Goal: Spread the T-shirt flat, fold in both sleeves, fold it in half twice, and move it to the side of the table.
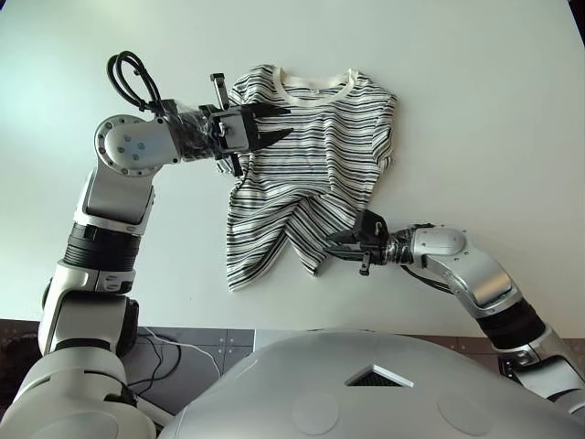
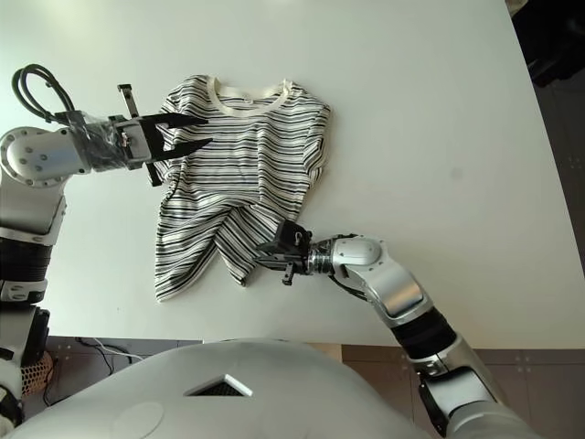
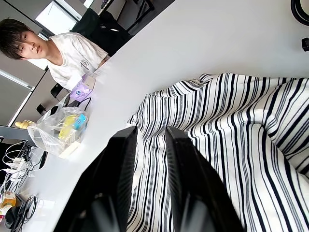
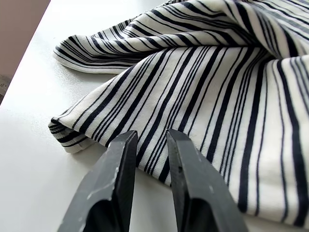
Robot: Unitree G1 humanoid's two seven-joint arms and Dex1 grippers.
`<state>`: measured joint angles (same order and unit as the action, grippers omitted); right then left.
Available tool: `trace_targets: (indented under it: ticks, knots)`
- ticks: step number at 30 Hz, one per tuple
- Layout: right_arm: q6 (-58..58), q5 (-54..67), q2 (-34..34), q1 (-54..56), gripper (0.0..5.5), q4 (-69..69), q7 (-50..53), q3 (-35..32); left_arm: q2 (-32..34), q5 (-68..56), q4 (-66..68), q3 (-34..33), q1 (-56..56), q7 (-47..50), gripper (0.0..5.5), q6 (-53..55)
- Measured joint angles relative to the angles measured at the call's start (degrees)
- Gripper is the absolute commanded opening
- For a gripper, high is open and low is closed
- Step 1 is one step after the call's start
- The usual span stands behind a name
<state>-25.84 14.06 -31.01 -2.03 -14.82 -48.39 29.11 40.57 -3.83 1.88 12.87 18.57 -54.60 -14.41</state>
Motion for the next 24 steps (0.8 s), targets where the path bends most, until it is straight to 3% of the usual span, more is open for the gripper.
trace_targets:
  ticks: [5, 9, 15, 20, 24]
  knots:
    - [0.30, 1.92, -11.23, -9.21, 1.10, -8.44, -3.65, -5.80, 0.92, 0.16, -4.19, -1.59, -4.49, 0.14, 1.05, 0.68]
    - [-1.12, 4.15, -21.09, -16.13, 1.10, -14.68, -7.20, -13.14, 2.83, 0.74, -11.78, -1.89, -14.80, 0.61, 1.05, 2.68]
    - [-4.21, 5.99, -20.25, -15.89, 1.10, -17.59, -4.84, -16.70, 7.15, -1.59, -21.19, -2.33, -29.23, -1.54, 1.05, 4.89]
    - [-4.85, 6.26, -19.60, -16.22, 1.10, -17.88, -4.04, -16.85, 10.53, 6.18, -16.96, -1.53, -35.83, -1.38, 1.05, 0.37]
    - [-5.01, 5.91, -19.06, -16.93, 1.10, -18.26, -3.74, -15.74, 10.89, 10.78, -11.37, -0.51, -34.91, 1.73, 1.05, -6.03]
